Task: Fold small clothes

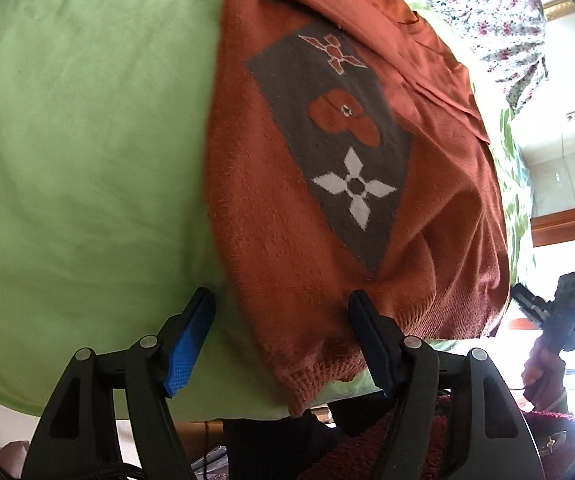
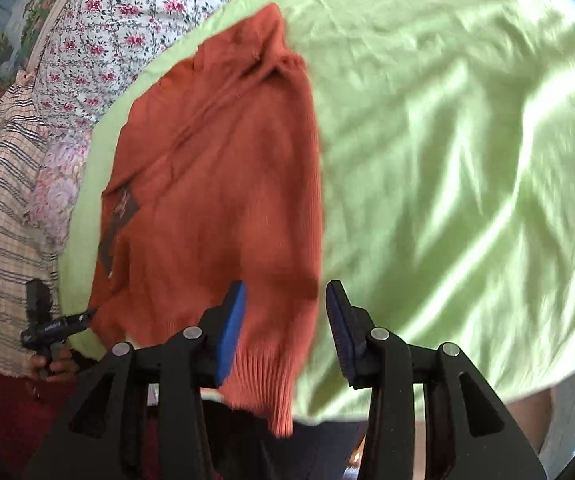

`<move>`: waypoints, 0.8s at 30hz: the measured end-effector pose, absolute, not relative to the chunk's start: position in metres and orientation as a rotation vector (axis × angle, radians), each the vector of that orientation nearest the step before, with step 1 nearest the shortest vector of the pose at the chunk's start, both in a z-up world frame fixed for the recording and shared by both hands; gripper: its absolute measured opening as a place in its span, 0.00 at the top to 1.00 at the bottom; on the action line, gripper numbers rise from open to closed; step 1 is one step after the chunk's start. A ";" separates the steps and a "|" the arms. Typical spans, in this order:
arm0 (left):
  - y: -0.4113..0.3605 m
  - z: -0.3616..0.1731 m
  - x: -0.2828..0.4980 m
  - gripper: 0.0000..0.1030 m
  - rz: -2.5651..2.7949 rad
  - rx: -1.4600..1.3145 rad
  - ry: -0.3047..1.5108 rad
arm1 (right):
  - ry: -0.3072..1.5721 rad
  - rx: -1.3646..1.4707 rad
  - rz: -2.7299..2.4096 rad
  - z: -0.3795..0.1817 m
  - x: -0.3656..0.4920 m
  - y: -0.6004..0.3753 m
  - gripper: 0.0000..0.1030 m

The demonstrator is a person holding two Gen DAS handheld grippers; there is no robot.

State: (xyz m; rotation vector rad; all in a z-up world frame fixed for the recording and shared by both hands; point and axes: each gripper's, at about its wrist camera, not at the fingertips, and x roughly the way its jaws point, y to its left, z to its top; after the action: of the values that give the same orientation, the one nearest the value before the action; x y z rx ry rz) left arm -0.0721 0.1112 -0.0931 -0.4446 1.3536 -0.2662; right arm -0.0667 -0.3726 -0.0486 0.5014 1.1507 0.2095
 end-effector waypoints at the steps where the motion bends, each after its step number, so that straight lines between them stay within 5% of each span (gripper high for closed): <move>1: 0.112 -0.092 -0.071 0.52 -0.276 -0.444 1.349 | 1.170 0.520 0.228 -0.055 -0.071 -0.371 0.58; 3: 0.106 -0.095 -0.068 0.84 -0.312 -0.449 1.357 | 1.188 0.550 0.249 -0.069 -0.078 -0.366 0.58; 5: 0.098 -0.095 -0.066 0.89 -0.324 -0.405 1.360 | 1.164 0.573 0.273 -0.075 -0.081 -0.359 0.59; 7: 0.094 -0.086 -0.069 0.94 -0.345 -0.347 1.329 | 1.151 0.597 0.309 -0.077 -0.081 -0.353 0.87; 8: 0.094 -0.080 -0.071 0.95 -0.354 -0.340 1.309 | 1.153 0.609 0.327 -0.078 -0.081 -0.351 0.90; 15: 0.132 -0.062 -0.083 0.97 -0.343 -0.351 1.244 | 1.065 0.639 0.388 -0.050 -0.094 -0.383 0.91; 18: 0.138 -0.079 -0.078 0.90 -0.340 -0.414 1.298 | 1.087 0.666 0.400 -0.061 -0.086 -0.390 0.91; 22: 0.142 -0.100 -0.084 0.51 -0.382 -0.489 1.381 | 1.175 0.637 0.371 -0.081 -0.077 -0.383 0.80; 24: 0.138 -0.102 -0.087 0.44 -0.394 -0.494 1.373 | 1.188 0.653 0.397 -0.087 -0.081 -0.382 0.72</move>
State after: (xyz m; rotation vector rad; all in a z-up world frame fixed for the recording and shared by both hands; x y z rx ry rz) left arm -0.0868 0.1381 -0.1018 -0.4940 1.3728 -0.3945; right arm -0.0810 -0.3824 -0.0872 0.6534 1.1883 0.3970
